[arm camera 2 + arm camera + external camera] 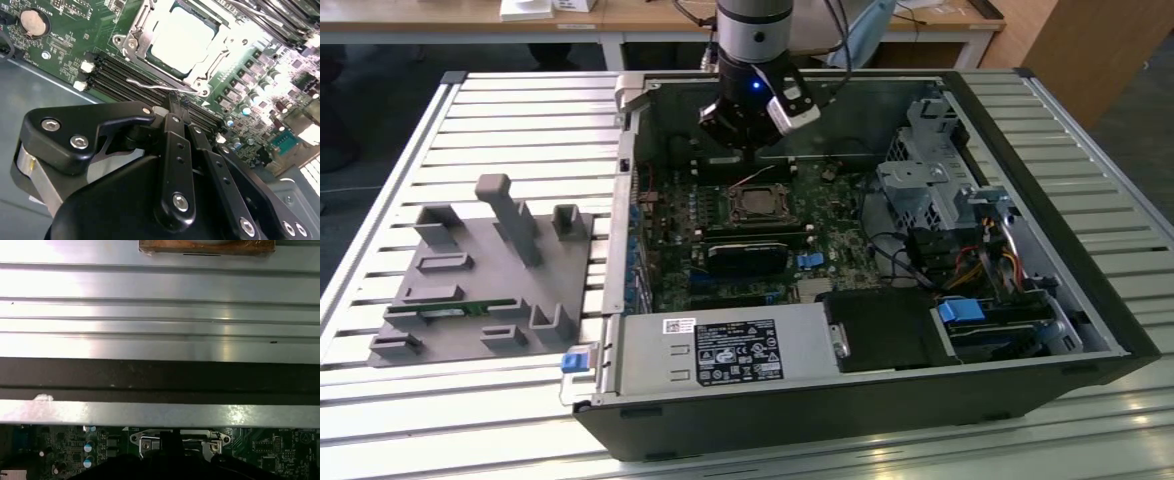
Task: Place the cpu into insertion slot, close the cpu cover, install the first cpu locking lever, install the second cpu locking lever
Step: 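Install the first cpu locking lever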
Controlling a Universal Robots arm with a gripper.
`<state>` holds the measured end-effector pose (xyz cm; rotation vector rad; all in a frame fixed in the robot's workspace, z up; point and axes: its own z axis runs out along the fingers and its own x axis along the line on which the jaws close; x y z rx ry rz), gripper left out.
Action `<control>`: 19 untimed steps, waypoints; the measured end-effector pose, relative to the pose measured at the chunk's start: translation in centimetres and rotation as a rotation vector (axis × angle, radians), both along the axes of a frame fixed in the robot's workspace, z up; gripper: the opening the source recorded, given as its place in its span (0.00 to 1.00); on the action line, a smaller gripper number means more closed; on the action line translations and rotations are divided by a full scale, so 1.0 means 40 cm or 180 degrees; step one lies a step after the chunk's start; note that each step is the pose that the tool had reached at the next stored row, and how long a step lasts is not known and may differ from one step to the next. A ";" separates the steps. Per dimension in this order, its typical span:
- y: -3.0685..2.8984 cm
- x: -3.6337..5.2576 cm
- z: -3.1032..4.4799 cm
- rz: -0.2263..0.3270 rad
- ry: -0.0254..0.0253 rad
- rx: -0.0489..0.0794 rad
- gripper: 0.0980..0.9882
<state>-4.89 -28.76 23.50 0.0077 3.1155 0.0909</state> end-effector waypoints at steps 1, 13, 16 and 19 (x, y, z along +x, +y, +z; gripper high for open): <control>0.000 0.001 -0.002 0.0000 0.0000 0.0000 0.02; 0.005 0.026 -0.023 0.0000 0.0000 0.0000 0.02; 0.006 0.033 -0.026 0.0000 0.0000 0.0000 0.02; 0.010 0.035 -0.029 0.0000 0.0000 0.0000 0.02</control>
